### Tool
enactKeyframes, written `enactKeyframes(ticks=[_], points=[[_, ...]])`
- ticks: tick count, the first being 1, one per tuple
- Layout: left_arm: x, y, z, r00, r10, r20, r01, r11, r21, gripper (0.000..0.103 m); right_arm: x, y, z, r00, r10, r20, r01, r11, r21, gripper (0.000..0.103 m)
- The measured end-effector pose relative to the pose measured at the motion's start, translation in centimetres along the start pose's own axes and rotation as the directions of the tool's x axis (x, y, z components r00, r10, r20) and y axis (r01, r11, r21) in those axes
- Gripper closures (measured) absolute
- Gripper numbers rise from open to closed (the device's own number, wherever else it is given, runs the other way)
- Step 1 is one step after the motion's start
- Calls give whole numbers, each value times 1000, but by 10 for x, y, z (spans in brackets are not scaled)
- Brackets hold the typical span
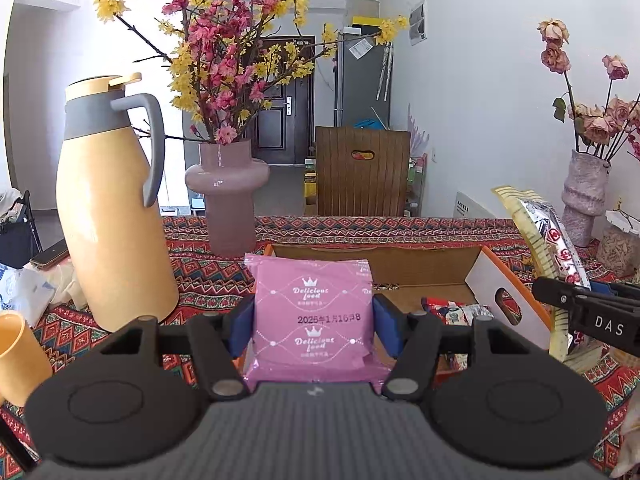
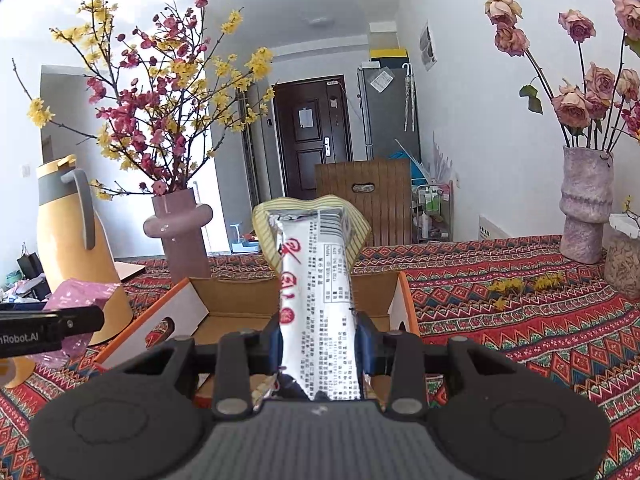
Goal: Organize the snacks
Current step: 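Carry both packets into the box and open both grippers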
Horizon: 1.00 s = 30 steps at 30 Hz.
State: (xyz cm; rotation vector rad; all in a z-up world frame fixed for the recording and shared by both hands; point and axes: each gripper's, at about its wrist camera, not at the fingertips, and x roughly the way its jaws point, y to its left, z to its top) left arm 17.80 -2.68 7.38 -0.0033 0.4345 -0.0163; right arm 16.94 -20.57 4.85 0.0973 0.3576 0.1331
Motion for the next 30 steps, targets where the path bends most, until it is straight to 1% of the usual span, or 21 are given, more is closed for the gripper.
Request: enactKeyframes(ticks=[4,6,11,14,16,18,20,23,24,25,26,27,28,29,30], points=[[24,0,8,999,32,-3,-32,999,-12,41,30,-1,7,1000,-15,-17,15,1000,-4,68],[40,3,12,999,49,-16,-50,998,-28,41,47,-2,8,999,-26,-35,27,1000,6,68],[74,10,9,997,64,-46,-67,995,-68,41,79,-8,-1,997,-42,-69,44,998,34,67],[88,11,-1,998,53,-45,-56,996,-74,41,89,-13,-9,994,-41,-101,46,998,45,68],[96,10,-10,997,61,-43,-64,996,-61,41,92,-15,-13,993,-42,-111,48,998,45,68],[104,11,-14,996,59,-64,-62,997,-52,41,95,-13,-15,992,-45,-121,50,998,35,68],[107,14,-17,995,56,-78,-61,996,-59,41,97,-11,-19,990,-53,-133,56,998,23,68],[106,15,-19,996,57,-76,-61,996,-58,41,98,-12,-22,987,-63,-146,67,997,25,67],[104,15,-20,996,56,-71,-60,996,-58,41,98,-13,-22,987,-64,-149,69,997,31,64],[103,15,-20,996,56,-65,-60,996,-60,41,97,-14,-23,987,-59,-150,66,997,37,57],[102,15,-20,996,57,-61,-61,996,-60,40,95,-15,-23,987,-57,-148,65,997,44,52],[100,14,-20,997,60,-55,-63,996,-59,36,92,-16,-23,989,-58,-139,66,997,49,44],[98,14,-21,997,61,-47,-64,996,-58,32,89,-16,-23,990,-57,-131,64,997,52,32],[96,13,-20,997,64,-36,-66,996,-60,21,85,-17,-22,992,-55,-115,62,996,56,25],[93,13,-21,997,71,-23,-73,995,-61,10,81,-17,-22,994,-55,-99,61,996,61,10]])
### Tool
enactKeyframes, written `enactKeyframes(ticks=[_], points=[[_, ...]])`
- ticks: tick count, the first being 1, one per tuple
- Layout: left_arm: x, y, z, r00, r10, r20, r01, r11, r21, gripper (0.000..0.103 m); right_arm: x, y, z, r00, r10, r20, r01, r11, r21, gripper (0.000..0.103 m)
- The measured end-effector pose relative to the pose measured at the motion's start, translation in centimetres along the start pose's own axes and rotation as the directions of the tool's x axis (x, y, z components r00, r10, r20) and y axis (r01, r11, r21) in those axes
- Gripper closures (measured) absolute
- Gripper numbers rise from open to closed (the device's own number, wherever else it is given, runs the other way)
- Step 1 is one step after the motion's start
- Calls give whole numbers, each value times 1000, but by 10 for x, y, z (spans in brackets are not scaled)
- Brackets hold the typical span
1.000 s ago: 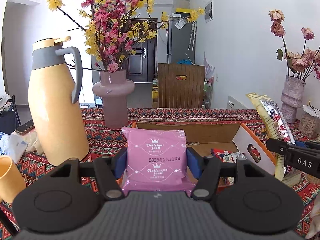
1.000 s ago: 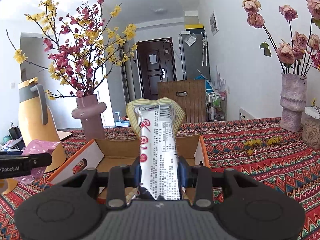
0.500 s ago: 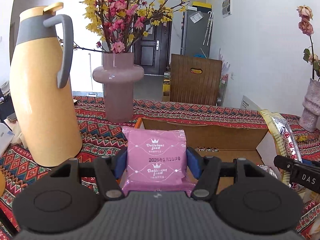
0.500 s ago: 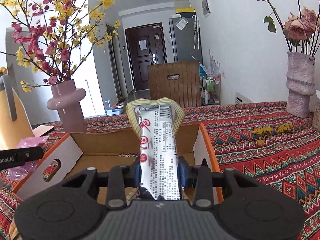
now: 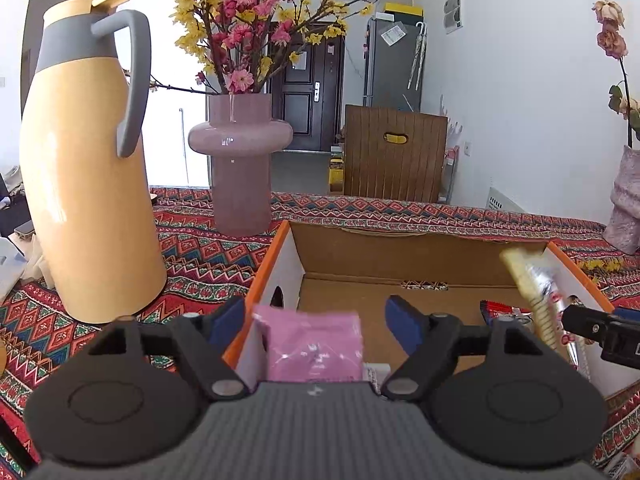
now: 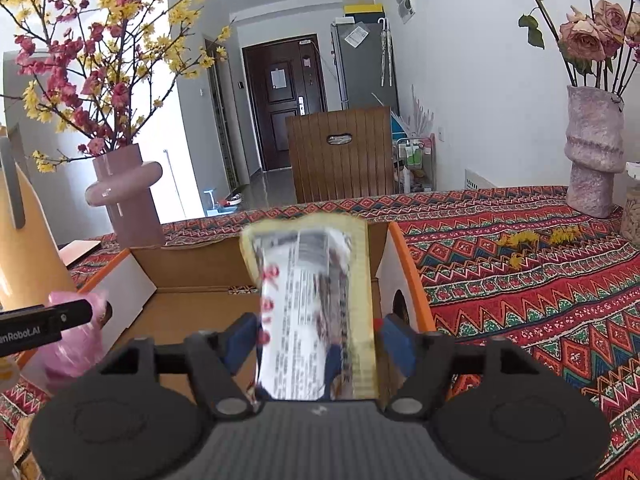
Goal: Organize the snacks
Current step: 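Carry both packets into the box and open both grippers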
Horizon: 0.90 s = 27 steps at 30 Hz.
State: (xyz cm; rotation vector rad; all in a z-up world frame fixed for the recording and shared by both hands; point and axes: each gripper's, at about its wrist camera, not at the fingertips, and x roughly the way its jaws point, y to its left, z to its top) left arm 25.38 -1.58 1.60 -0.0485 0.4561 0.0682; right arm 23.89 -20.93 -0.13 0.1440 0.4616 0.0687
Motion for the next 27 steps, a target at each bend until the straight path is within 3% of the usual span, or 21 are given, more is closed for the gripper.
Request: enactKeyframes(ticks=[1,2,19,27], points=[[-3,-1,0,1000,11,14,-11,1000,-2,4,-3,-1,0,1000,2,15,-2,1000,4,0],[-5,0,0,999,21,29,-20,1000,-6,0,-6,-2,1,1000,6,28,-7,1000,9,0],[-17,6,2,997,29,75,-24,997,-69,0,-15,-2,4,998,7,57,-8,1000,14,0],[-60,9,16,993,25,112,-16,997,-81,0,-52,5,17,992,20,125,-18,1000,-18,0]])
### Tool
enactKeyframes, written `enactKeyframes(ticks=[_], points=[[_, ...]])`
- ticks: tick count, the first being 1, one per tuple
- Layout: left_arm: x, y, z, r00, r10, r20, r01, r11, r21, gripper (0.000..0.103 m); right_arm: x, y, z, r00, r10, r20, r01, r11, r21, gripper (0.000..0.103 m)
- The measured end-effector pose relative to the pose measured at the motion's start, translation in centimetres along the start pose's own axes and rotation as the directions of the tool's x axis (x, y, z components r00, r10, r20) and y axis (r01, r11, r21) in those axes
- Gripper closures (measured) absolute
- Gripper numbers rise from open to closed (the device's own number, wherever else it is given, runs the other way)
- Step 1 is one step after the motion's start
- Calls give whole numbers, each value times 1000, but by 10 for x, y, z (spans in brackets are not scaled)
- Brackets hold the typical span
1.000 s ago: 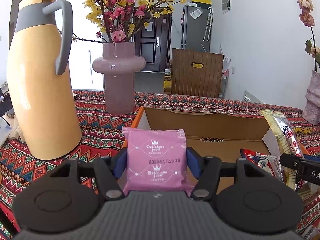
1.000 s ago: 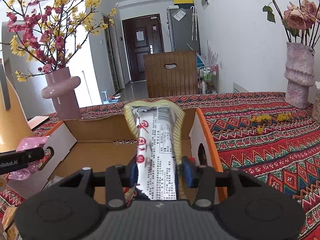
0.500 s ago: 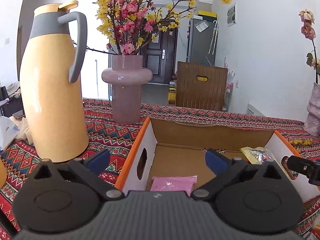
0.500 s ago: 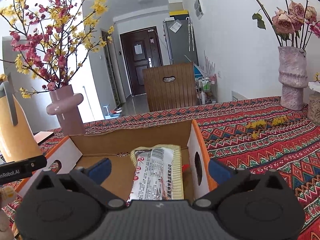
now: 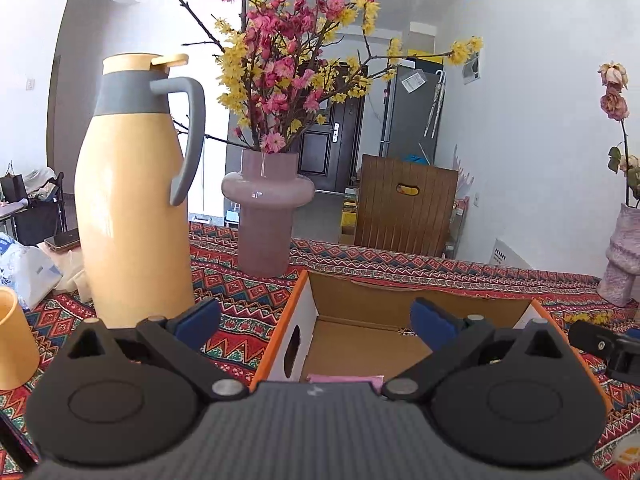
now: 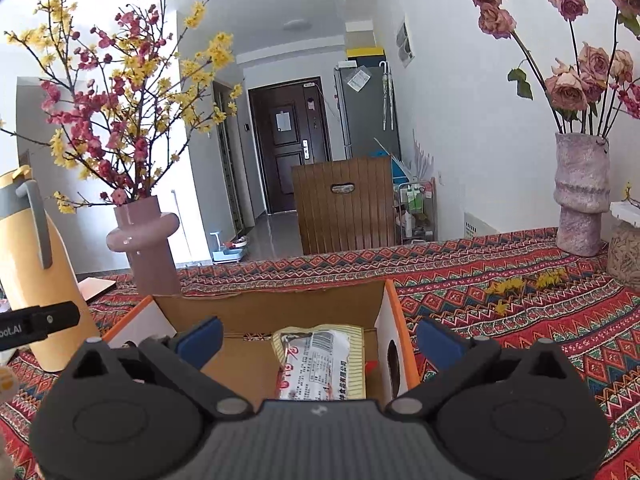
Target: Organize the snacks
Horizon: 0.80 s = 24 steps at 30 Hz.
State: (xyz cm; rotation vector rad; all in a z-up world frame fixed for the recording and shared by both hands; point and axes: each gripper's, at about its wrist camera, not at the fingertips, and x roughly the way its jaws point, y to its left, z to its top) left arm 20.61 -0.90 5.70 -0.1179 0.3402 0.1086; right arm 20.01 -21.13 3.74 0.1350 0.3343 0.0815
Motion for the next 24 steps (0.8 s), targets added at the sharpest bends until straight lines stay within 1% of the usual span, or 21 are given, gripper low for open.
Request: enactKeyframes(ticks=[6,11,19,24], points=[[-30,5,0,1000,-29,-10,29,999,19,0,-33,9,3,999,35,32,-34,999,-17,0],[-53,12,-10,998,-52,-19,53,998,34,0,-61,14,-5,997,59,43,-58,998,-31,0],[-81,27,-33,996,-71,-44,73,996,42,0,-89,15,-26,998,65,14,-65,998,-12,0],[-91,38,-46,995,-75,-70,78,996,36,0,-103,19,-41,998,55,-4,-55,998,-29,0]])
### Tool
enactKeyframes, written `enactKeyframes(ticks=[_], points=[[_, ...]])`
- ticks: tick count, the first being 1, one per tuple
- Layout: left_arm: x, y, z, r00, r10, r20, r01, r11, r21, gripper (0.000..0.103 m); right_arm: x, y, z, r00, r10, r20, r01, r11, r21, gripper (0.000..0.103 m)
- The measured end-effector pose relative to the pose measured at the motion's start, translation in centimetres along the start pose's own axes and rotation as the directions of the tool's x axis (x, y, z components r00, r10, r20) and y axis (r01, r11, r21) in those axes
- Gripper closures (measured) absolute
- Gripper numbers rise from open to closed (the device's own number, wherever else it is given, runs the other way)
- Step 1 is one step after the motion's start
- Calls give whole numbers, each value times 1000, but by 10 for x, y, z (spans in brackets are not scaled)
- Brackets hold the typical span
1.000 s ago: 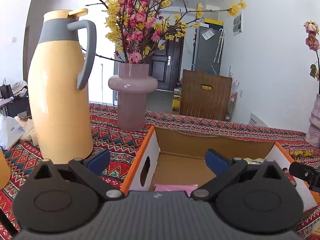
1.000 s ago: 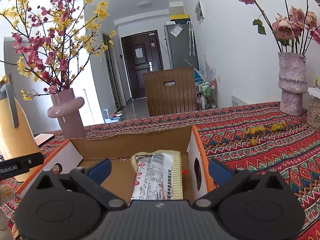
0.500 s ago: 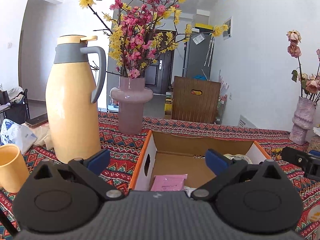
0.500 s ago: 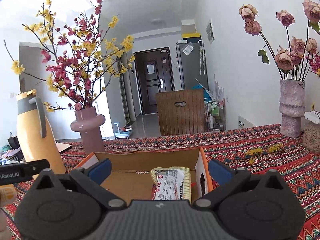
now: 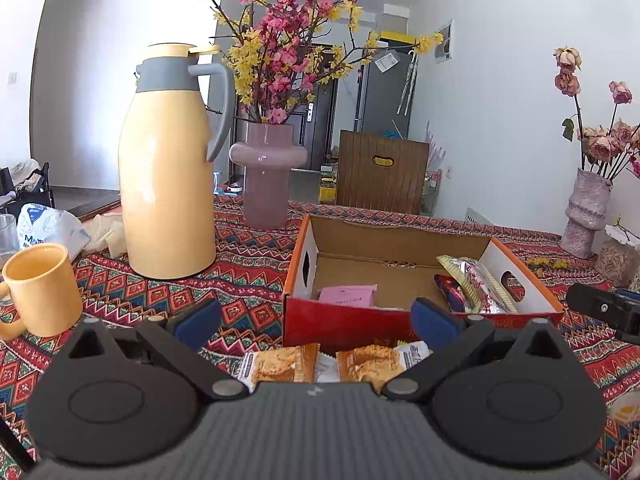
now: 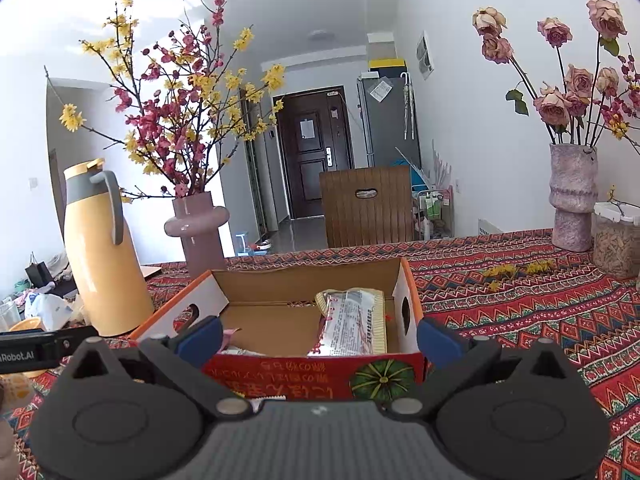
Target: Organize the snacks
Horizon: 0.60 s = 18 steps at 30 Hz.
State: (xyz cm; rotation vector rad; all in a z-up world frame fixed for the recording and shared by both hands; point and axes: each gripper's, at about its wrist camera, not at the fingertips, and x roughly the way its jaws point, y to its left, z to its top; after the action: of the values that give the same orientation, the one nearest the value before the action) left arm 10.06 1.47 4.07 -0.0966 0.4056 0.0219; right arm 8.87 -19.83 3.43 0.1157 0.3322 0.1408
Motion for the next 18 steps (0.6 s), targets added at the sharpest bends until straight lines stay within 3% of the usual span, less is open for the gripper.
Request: enactKeyframes(ticks=[18], points=[[-27,20,-48,995,-8,-101,8,1000,2,0,-32,18,-52,987,65,-145,-72,997,-39,0]])
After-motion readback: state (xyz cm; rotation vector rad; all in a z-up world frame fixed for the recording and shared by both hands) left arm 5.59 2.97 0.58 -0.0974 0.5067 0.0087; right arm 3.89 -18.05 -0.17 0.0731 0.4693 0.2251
